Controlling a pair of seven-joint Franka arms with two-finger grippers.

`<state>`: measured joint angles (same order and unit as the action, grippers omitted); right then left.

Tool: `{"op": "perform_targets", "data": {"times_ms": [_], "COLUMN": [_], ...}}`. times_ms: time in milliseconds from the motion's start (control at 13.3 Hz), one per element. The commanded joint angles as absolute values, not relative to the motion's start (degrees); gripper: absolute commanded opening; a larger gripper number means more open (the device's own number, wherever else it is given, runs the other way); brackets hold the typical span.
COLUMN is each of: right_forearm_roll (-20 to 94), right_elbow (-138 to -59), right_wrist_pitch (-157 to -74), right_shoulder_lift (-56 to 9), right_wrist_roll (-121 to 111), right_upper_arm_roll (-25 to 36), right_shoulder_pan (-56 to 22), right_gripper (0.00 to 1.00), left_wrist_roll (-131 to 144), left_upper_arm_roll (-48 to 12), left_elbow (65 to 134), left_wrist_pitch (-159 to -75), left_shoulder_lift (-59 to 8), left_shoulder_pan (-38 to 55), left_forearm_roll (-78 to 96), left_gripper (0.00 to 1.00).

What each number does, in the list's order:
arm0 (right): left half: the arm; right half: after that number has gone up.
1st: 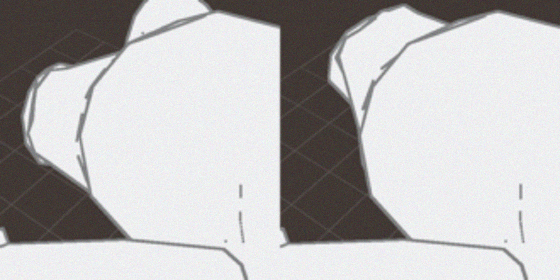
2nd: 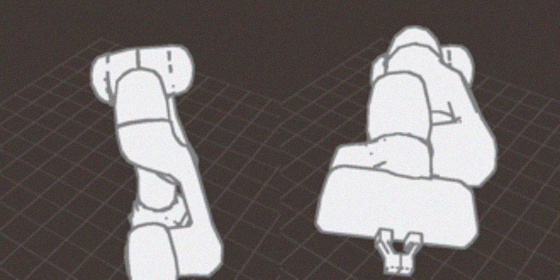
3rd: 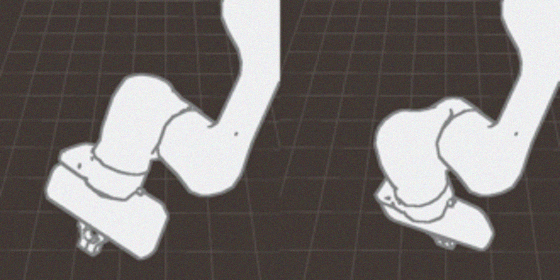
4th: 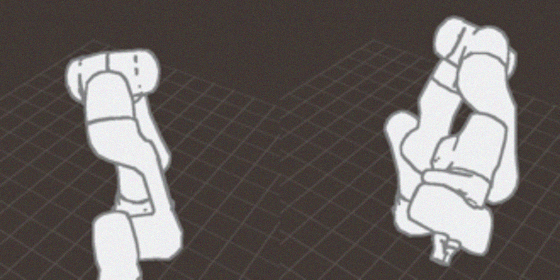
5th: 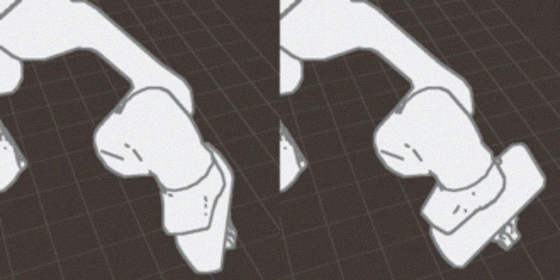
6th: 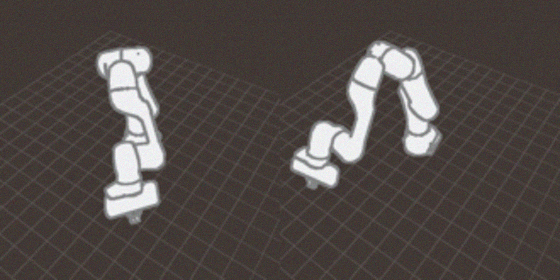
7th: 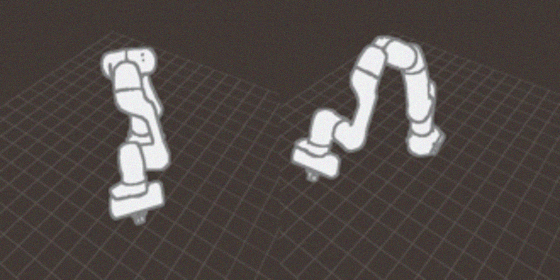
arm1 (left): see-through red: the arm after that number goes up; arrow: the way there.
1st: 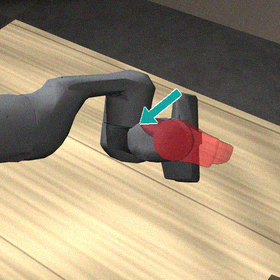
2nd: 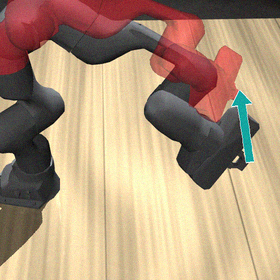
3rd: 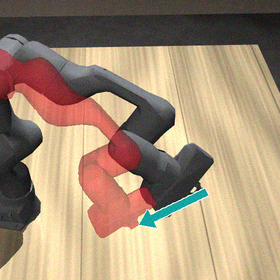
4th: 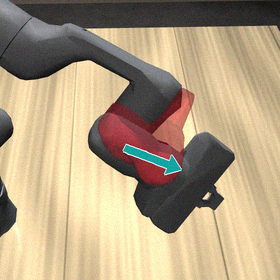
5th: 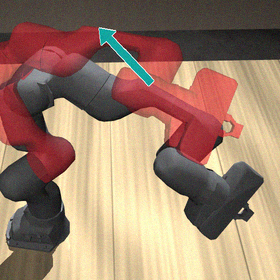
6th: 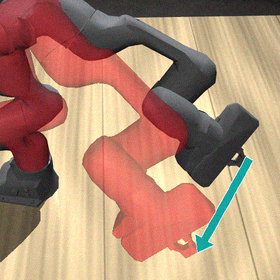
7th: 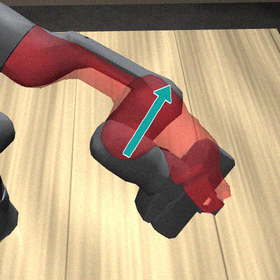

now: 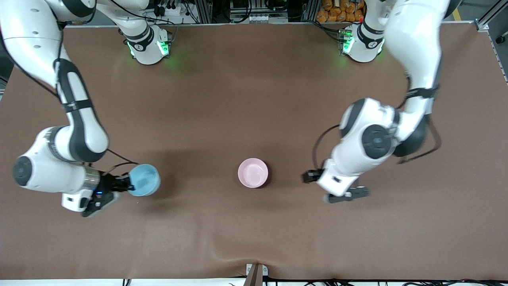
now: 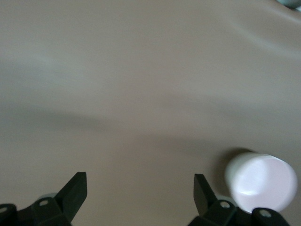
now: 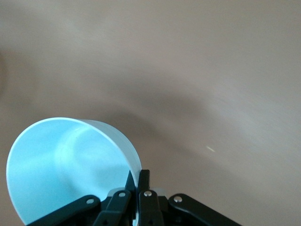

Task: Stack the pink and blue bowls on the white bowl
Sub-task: 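Open the left gripper and lift away while the right gripper carries the blue bowl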

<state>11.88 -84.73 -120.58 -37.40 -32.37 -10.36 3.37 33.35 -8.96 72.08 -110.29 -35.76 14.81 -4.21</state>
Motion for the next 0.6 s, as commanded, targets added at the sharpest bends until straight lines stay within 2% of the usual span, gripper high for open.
{"op": "perform_targets", "data": {"times_ms": [0,377,528], "right_forearm_roll": [14.4,14.9,15.2], "right_elbow": [-84.2,-84.1,-84.3], "right_wrist_pitch": [-127.0,-127.4,-127.5], "right_shoulder_lift": [-37.7,-37.2,-37.2], "right_wrist_roll": [-21.0,3.7,12.4], "right_upper_arm_roll": [-10.0,-10.3,-10.4], "right_shoulder_pan": [-5.4,-12.8,-15.1], "right_gripper": [0.00,0.00,0.00], "left_wrist_roll": [29.3,22.9,22.5], "left_upper_arm_roll": [-9.1,-9.7,-9.8], "left_elbow": [73.7,73.8,77.1], "left_wrist_pitch": [-105.9,-97.9,-94.9], "left_shoulder_lift": [-30.3,-19.8,-14.2], "left_shoulder_pan": [11.9,5.0,1.6], "left_forearm_roll": [-10.2,-4.3,1.7], "left_gripper": [1.00,1.00,1.00]}}
